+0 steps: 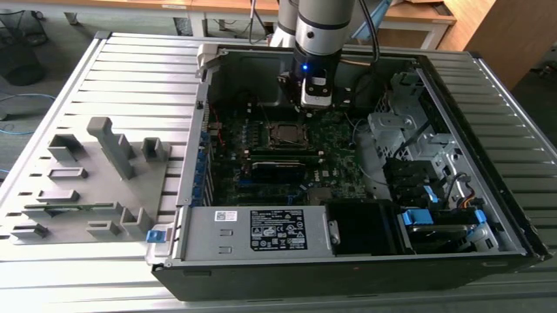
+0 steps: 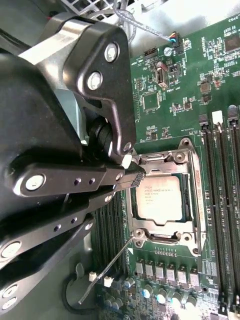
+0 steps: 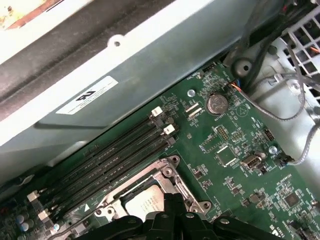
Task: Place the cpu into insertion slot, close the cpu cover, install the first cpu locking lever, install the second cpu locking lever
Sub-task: 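Close the cpu cover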
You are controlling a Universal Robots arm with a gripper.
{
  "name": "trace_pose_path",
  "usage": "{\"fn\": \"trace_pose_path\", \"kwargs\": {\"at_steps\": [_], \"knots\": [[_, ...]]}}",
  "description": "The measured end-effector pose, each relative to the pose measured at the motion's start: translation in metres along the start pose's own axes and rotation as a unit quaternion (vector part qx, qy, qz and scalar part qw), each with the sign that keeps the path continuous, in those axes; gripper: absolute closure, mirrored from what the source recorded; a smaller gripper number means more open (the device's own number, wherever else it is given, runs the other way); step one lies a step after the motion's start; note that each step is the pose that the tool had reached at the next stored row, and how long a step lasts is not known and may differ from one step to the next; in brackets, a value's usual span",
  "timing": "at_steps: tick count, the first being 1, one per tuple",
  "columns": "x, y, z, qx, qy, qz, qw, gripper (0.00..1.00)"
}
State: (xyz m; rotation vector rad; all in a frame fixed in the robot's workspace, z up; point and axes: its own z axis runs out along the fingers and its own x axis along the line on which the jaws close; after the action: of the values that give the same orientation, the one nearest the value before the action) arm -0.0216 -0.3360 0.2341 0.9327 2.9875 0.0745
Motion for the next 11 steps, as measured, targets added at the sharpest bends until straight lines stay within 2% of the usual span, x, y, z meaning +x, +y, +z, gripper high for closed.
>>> {"fn": "trace_pose_path", "kwargs": {"at_steps": [3,6,11], "knots": [[0.0000,0.0000,0.0003,0.0002,0.0013,-0.028,0.9996,0.89],[0.0000,0.0000,0.0006,0.0002,0.0026,-0.055,0.9985,0.89],[0.0000,0.0000,0.0011,0.0004,0.0048,-0.100,0.9950,0.89]]}}
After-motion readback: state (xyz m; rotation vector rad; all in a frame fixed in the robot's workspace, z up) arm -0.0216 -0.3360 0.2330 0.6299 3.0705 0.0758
